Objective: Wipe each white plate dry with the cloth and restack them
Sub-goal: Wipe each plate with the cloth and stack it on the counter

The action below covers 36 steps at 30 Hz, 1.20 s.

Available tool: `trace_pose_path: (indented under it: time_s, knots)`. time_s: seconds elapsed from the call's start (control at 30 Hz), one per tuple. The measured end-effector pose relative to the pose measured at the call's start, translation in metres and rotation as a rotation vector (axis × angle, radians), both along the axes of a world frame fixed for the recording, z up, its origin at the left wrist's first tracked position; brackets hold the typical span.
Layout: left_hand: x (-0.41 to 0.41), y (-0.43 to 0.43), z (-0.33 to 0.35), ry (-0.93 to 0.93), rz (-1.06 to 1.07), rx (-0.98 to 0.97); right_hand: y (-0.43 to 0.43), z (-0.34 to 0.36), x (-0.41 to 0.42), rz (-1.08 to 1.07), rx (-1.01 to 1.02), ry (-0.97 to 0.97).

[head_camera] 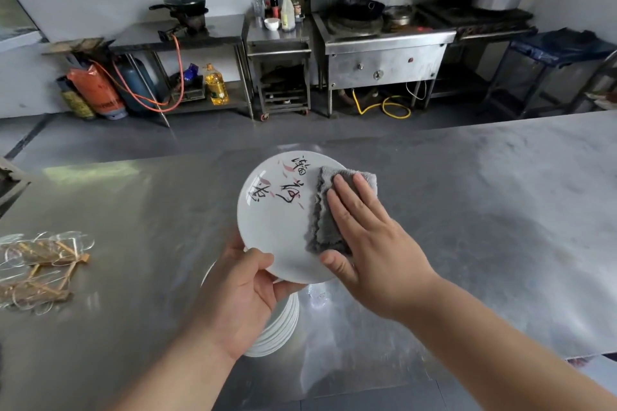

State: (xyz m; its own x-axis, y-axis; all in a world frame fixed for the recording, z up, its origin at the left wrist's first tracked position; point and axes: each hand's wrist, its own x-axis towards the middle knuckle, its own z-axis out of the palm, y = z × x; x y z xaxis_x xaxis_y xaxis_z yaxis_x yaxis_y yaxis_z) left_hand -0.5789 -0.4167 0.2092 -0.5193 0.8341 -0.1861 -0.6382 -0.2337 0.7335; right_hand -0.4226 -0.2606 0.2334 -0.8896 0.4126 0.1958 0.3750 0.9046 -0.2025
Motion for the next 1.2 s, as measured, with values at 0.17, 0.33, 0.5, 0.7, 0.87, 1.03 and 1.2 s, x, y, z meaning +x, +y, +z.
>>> trace_pose_path:
  time_s: [0.17,0.33,0.5,0.7,0.87,1.03,1.2]
  knots:
    - [0.01,0.005,0.002,-0.066,0.014,0.041,-0.048,-0.023,0.004,-0.035,-0.016,0.129]
    - [0.01,-0.002,0.008,-0.041,-0.077,-0.034,-0.043,-0.027,0.014,0.006,-0.07,0.255]
    - [-0.004,-0.008,0.023,-0.048,-0.178,-0.05,0.006,0.001,0.013,0.196,-0.092,0.221]
    - [0.003,-0.002,0.019,-0.094,-0.088,-0.03,-0.031,-0.004,0.01,-0.002,-0.14,0.203]
    - [0.014,0.002,0.006,-0.15,-0.031,-0.036,-0.084,-0.033,0.017,0.128,-0.155,0.256]
    - [0.011,-0.007,0.001,-0.16,-0.064,-0.014,-0.023,-0.016,0.023,-0.035,-0.195,0.136]
    - [0.018,-0.005,-0.004,-0.151,-0.099,-0.025,-0.037,-0.024,0.025,-0.035,-0.214,0.233]
